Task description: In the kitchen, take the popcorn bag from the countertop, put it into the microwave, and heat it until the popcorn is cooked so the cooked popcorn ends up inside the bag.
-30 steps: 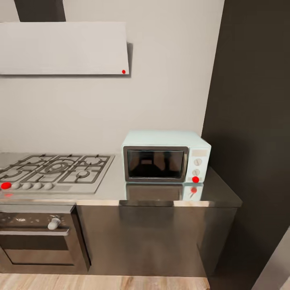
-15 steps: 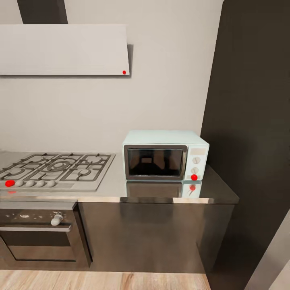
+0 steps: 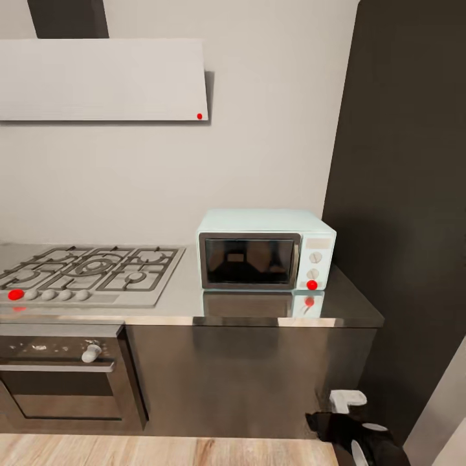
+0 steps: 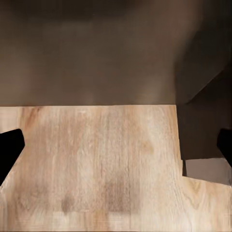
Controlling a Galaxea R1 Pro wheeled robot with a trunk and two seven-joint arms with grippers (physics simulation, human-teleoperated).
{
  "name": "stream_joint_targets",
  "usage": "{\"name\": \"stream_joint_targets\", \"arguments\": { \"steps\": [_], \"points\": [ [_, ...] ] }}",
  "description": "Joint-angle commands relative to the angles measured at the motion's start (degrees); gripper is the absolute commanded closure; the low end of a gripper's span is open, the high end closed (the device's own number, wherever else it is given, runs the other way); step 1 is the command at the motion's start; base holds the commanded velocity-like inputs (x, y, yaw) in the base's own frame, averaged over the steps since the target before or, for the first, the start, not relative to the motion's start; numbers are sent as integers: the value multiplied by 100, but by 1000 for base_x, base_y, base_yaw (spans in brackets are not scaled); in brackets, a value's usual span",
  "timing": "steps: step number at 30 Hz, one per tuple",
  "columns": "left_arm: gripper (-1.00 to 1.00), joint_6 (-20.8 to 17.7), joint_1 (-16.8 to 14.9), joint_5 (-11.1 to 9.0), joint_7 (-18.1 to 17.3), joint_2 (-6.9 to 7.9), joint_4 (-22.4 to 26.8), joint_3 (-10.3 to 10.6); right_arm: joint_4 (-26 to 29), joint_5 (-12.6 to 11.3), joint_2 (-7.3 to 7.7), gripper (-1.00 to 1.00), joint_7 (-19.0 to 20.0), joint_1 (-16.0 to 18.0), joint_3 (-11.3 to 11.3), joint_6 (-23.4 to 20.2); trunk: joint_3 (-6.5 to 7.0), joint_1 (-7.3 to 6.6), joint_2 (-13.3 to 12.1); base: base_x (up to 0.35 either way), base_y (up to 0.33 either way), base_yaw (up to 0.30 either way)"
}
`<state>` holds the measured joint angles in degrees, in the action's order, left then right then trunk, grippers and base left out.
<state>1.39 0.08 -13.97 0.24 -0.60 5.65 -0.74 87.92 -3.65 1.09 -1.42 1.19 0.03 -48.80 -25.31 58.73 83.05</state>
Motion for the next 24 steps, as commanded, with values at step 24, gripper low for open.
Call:
{"name": "stream_joint_targets", "arguments": {
  "steps": [24],
  "points": [
    [-100, 10, 1, -18, 3, -10, 6, -5, -162, -95, -32, -100, -34, 4462, -370, -1120, -6, 0, 3, 0, 0, 0]
  ]
}}
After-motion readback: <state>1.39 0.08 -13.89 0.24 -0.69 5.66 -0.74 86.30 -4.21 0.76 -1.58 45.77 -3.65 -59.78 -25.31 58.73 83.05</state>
